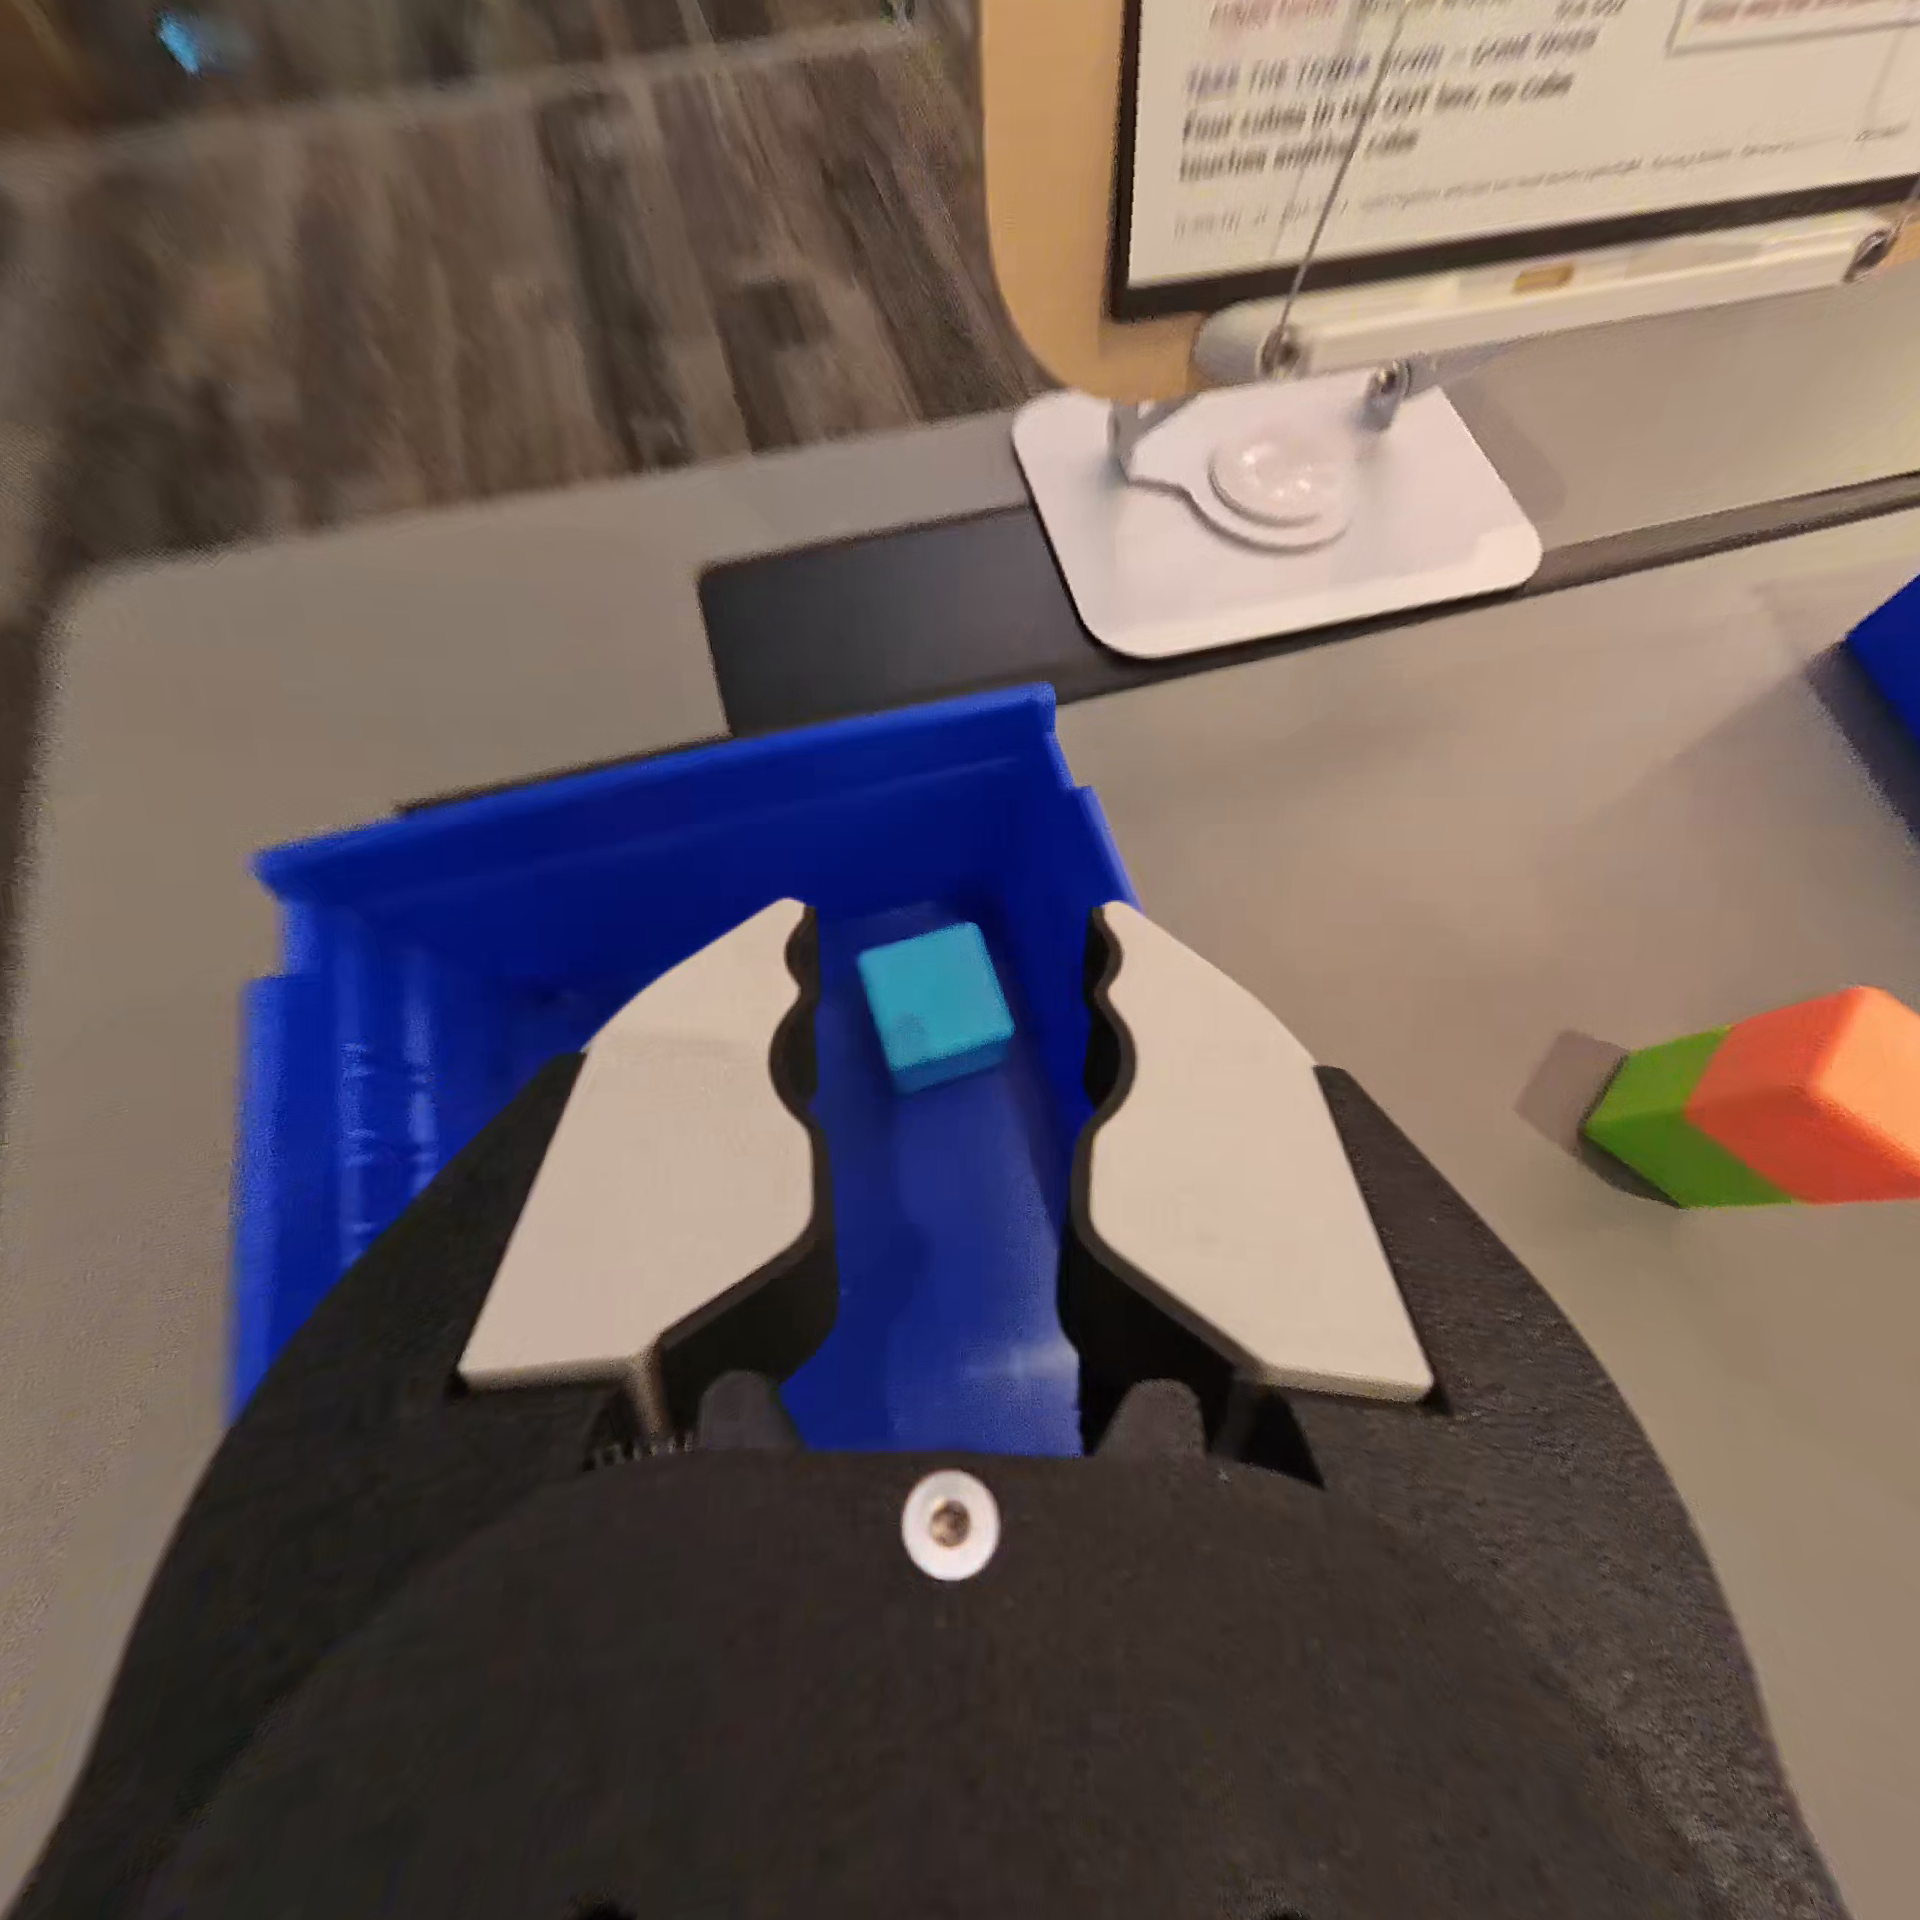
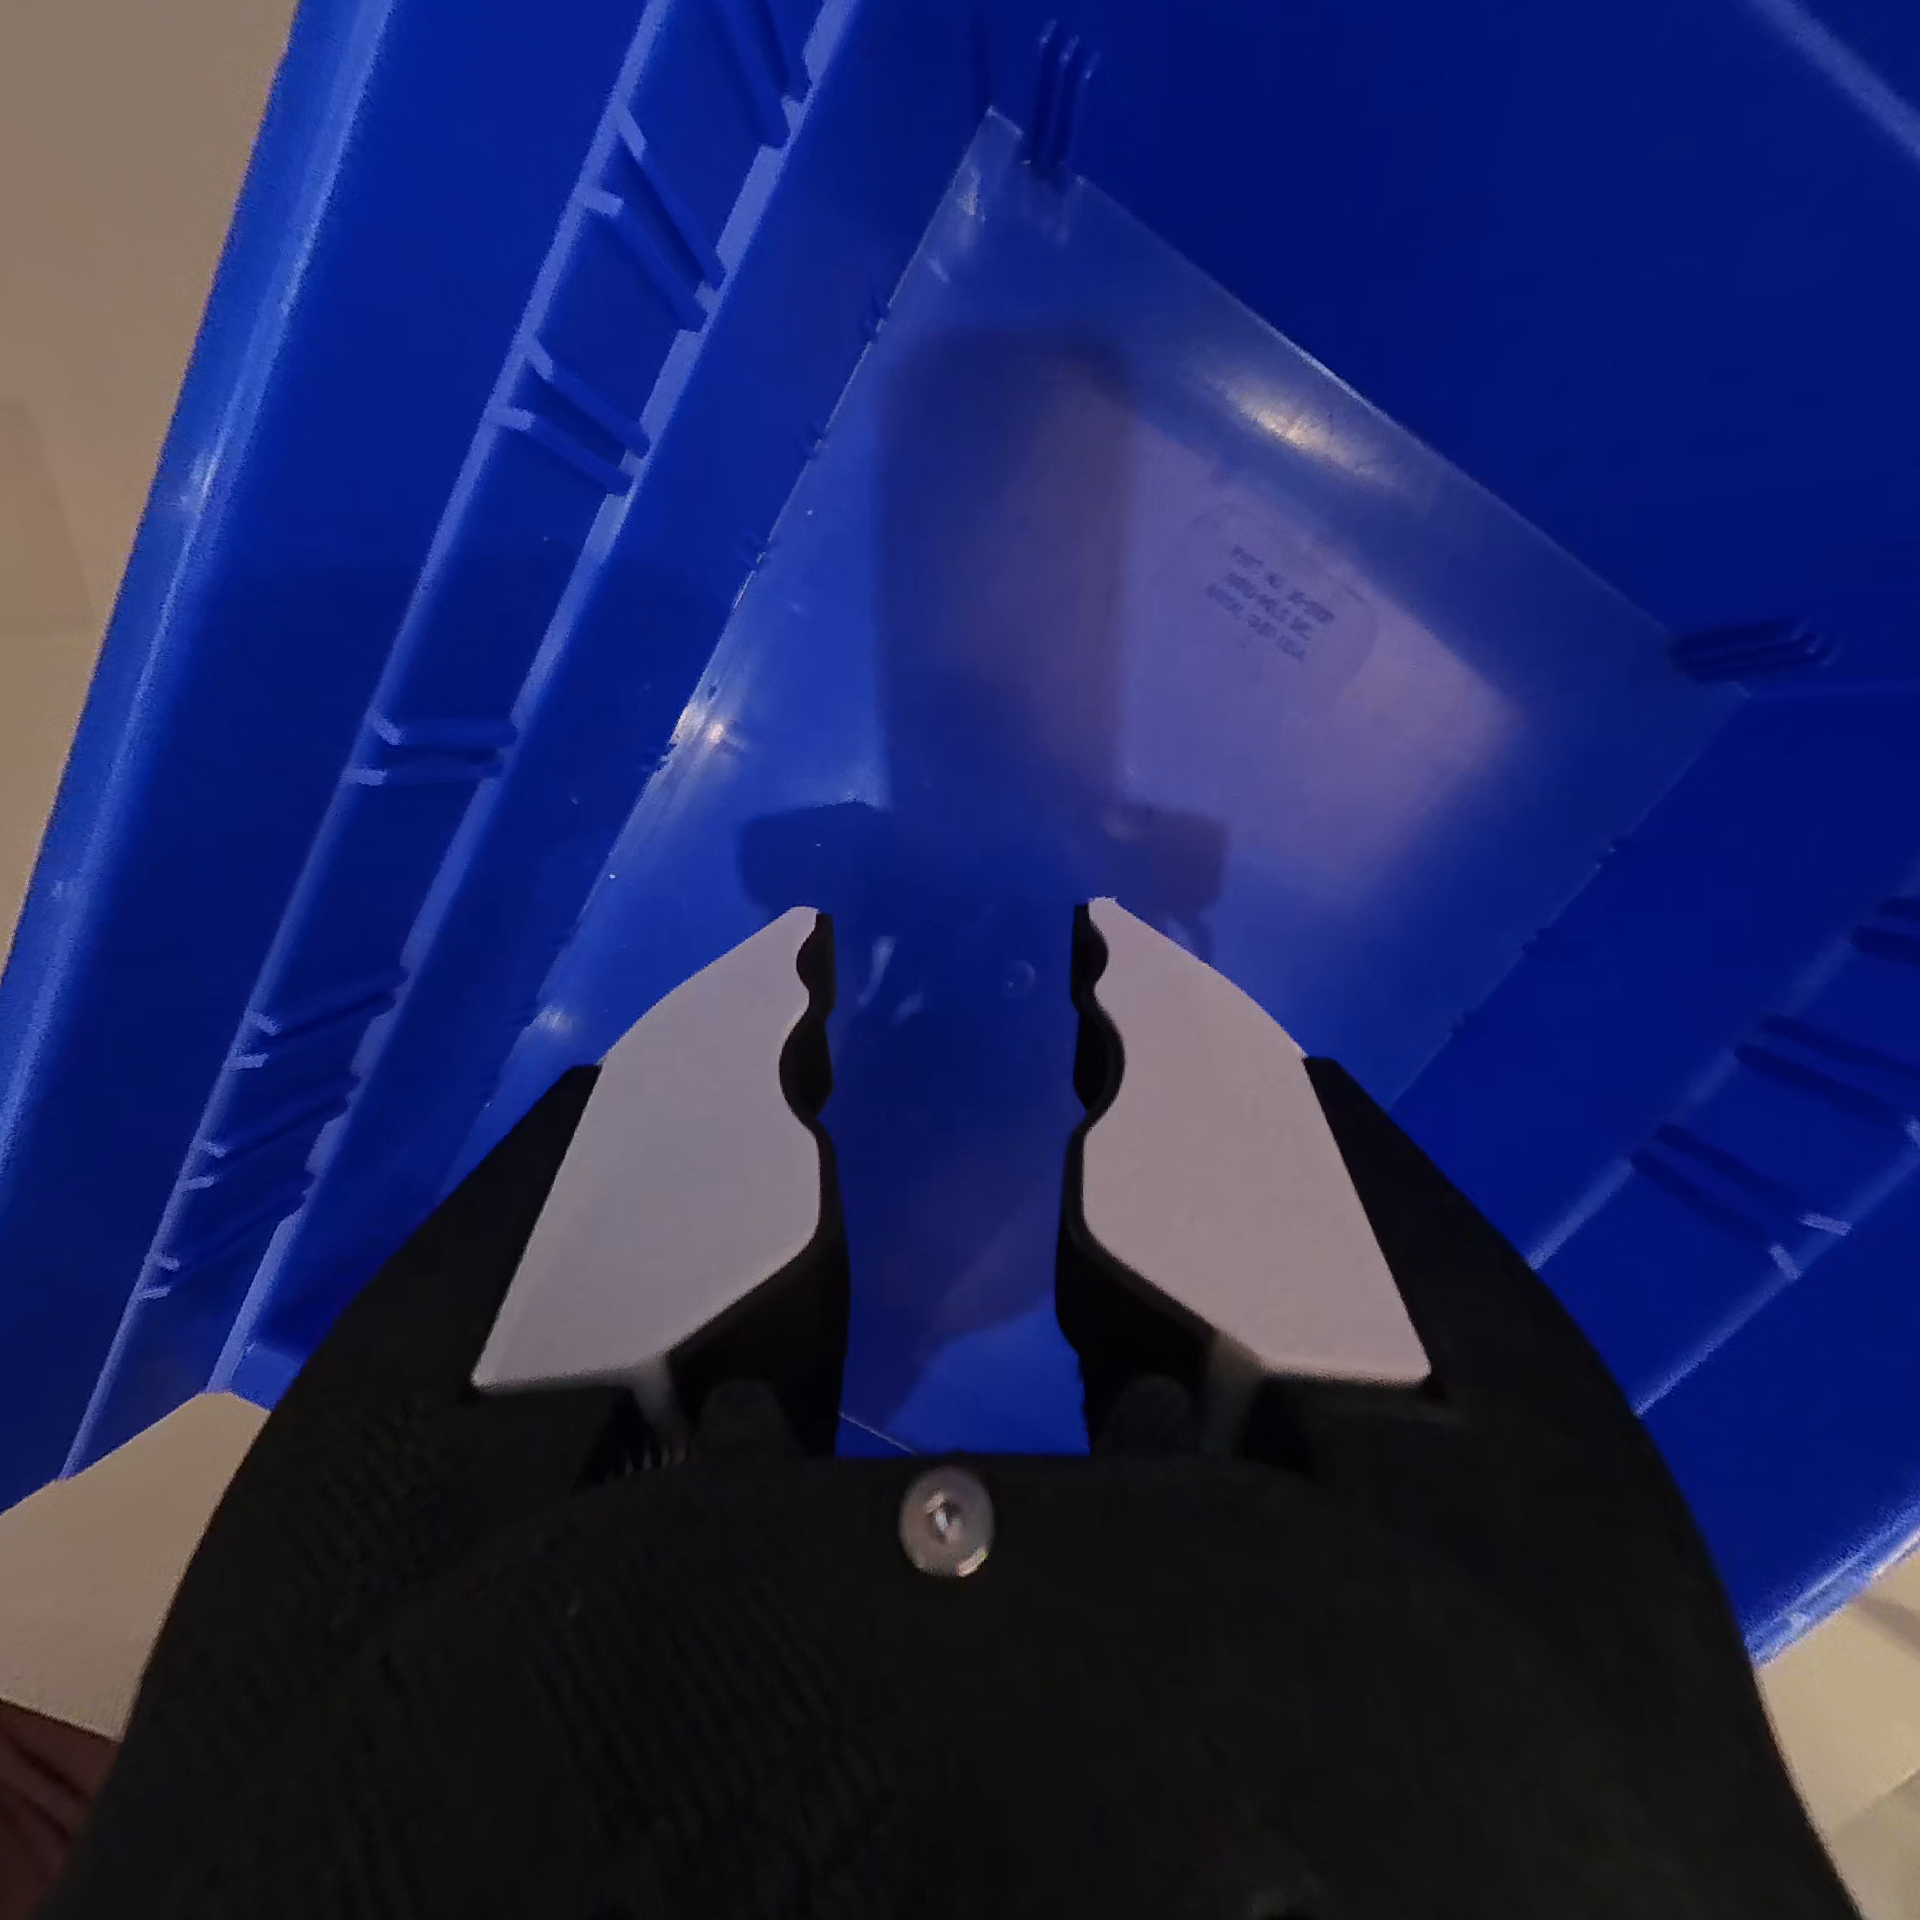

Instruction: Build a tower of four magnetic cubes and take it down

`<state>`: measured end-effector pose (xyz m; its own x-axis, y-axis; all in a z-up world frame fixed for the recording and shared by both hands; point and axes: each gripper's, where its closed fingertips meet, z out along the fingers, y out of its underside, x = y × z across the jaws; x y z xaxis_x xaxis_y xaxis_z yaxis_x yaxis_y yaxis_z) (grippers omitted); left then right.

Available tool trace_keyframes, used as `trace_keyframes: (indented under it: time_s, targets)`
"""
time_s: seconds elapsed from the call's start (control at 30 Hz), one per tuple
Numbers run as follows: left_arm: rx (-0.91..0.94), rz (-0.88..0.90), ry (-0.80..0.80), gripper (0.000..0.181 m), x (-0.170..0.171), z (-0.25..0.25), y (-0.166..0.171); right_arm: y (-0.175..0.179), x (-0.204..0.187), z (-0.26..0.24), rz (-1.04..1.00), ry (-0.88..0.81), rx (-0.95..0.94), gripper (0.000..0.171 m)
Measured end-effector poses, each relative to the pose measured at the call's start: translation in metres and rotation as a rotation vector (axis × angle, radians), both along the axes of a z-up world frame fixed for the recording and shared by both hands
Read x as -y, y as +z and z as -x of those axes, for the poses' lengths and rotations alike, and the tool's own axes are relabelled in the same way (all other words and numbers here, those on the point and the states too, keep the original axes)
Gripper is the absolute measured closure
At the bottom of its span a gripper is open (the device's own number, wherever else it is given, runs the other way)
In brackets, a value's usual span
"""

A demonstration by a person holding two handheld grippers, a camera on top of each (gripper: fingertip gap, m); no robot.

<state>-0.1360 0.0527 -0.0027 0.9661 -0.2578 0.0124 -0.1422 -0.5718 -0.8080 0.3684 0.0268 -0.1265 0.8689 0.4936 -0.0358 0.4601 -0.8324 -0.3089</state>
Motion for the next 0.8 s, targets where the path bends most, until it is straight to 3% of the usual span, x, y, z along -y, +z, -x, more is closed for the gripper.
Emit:
trace_keyframes:
  time_s: [0.13, 0.37, 0.47, 0.63, 0.8]
  targets:
    - [-0.012, 0.157, 0.030, 0.133, -0.017, 0.002, -0.048, -0.005, 0.001, -0.003, 0.019, -0.007, 0.007, 0.125]
    - [-0.106, 0.403, 0.064, 0.115, -0.024, 0.003, -0.109, -0.009, 0.002, -0.005, 0.037, -0.022, 0.012, 0.125]
    - [-0.196, 0.472, 0.081, 0.112, -0.023, 0.008, -0.126, -0.007, 0.002, -0.004, 0.033, -0.017, 0.018, 0.125]
    - [-0.361, 0.547, 0.081, 0.129, -0.018, 0.022, -0.143, -0.005, 0.002, -0.001, 0.024, -0.006, 0.025, 0.125]
    - [-0.380, 0.559, 0.024, 0.130, -0.013, 0.026, -0.142, -0.006, 0.004, 0.000, 0.028, 0.000, 0.026, 0.124]
